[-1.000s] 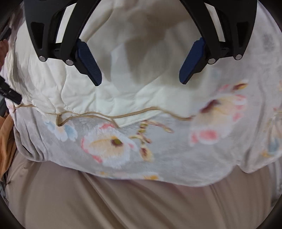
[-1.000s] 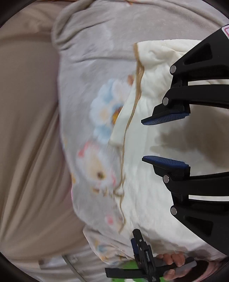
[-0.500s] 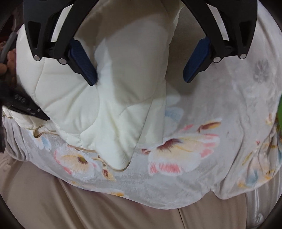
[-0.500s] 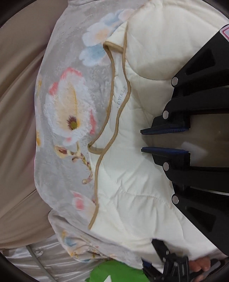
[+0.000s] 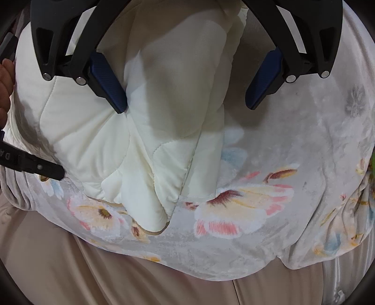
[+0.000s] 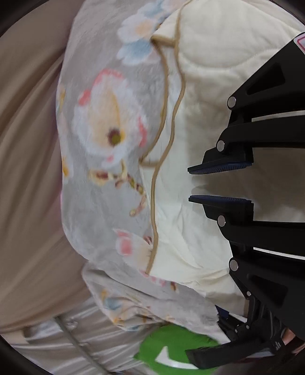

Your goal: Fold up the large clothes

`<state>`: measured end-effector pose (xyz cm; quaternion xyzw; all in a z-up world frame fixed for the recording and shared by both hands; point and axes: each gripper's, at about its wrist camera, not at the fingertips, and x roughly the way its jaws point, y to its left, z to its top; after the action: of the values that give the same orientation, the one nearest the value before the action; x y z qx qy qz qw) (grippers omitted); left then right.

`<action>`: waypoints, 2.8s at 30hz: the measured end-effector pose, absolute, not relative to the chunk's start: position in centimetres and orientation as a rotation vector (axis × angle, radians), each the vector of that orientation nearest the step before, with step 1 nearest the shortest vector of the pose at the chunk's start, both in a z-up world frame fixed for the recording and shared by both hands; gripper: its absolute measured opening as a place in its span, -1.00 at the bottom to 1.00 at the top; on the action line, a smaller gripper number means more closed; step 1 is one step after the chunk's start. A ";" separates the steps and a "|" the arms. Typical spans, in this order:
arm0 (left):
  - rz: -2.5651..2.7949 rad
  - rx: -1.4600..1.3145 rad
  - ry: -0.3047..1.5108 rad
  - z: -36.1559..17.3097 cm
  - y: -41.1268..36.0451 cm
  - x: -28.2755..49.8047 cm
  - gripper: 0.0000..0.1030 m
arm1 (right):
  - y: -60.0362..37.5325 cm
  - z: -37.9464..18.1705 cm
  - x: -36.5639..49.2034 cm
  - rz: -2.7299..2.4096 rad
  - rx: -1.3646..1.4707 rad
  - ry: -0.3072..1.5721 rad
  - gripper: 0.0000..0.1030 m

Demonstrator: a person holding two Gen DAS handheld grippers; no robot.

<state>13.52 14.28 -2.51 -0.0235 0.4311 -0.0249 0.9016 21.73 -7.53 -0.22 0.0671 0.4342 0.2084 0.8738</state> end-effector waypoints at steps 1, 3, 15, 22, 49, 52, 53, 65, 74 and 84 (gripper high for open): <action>-0.050 -0.045 0.889 -2.5 14.3 13.5 0.91 | -6.2 -0.5 22.0 0.436 0.091 0.926 -0.60; -0.050 -0.047 0.887 -2.4 14.3 13.5 0.91 | -4.5 -1.6 22.9 0.427 0.047 0.956 -0.60; -0.059 -0.060 0.871 -2.7 14.4 13.7 0.91 | -3.6 -4.0 25.5 0.385 0.049 0.963 -0.74; -0.066 -0.094 0.907 -2.1 15.2 13.7 0.89 | -10.2 0.0 22.4 0.370 0.227 0.818 -0.77; -0.029 0.101 0.807 -0.8 8.7 19.9 0.91 | -32.8 -2.1 14.0 -0.179 0.253 0.752 -0.65; -0.026 0.119 0.747 1.4 9.2 16.8 0.90 | -29.2 1.3 12.4 -0.066 0.229 0.726 -0.59; -0.022 0.122 0.737 2.2 9.4 15.6 0.90 | -27.5 2.2 12.0 -0.012 0.207 0.729 -0.59; 0.035 0.096 0.818 2.5 13.2 8.6 0.91 | -13.0 -1.4 13.5 0.271 0.002 0.886 -0.61; -0.134 -0.258 1.002 -2.6 19.1 7.9 0.91 | -12.7 -2.9 13.6 0.276 -0.011 0.876 -0.64; -0.097 -0.275 0.934 -1.5 19.8 7.3 0.90 | -12.7 -3.3 13.2 0.277 -0.013 0.845 -0.64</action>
<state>7.31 19.78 -1.49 -0.1322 0.4484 -0.0466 0.8828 13.23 -12.67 -3.26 -0.0061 0.4089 0.1341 0.9027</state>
